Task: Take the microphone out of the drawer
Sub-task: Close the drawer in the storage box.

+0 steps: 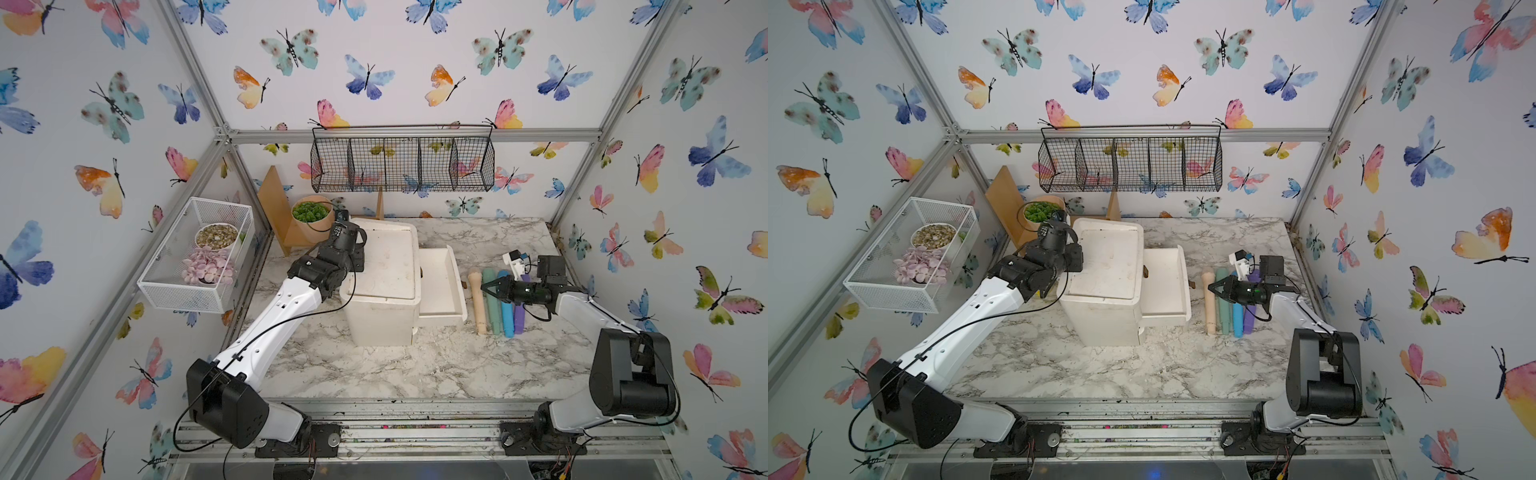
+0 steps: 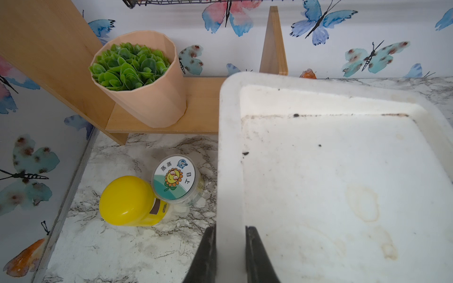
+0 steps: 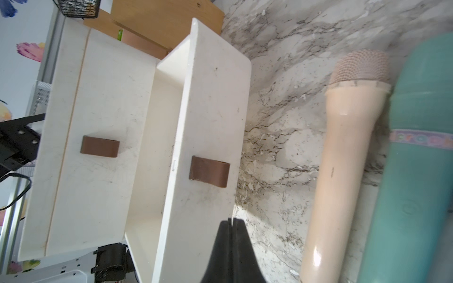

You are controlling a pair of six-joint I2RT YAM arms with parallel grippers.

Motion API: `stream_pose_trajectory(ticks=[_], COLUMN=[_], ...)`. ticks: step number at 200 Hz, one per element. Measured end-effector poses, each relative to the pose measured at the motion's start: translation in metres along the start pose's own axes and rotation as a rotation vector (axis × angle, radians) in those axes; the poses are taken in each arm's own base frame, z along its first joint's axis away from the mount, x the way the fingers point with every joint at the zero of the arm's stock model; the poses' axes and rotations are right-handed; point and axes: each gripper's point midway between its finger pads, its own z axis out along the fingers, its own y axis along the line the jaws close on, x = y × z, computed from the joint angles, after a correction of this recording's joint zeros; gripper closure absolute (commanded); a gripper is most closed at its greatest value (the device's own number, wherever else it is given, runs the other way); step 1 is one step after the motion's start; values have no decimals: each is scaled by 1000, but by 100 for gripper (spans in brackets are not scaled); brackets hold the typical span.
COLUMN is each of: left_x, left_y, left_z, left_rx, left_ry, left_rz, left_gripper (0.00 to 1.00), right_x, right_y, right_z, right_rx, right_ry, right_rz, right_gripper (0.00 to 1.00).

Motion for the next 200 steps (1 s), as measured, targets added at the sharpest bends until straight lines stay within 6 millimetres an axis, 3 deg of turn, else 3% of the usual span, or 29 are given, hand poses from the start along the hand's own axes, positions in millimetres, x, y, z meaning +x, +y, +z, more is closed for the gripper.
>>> stream_pose_trajectory(ticks=[86, 200], left_x=[0, 0], left_y=[0, -1], left_z=[0, 1], left_rx=[0, 0], left_ry=[1, 3], left_rz=[0, -2], left_gripper=[100, 100], right_x=[-4, 18], right_y=[11, 55], right_z=[10, 68], right_rx=[-95, -197], right_ry=[-6, 121], right_rz=[12, -30], right_gripper=[97, 97])
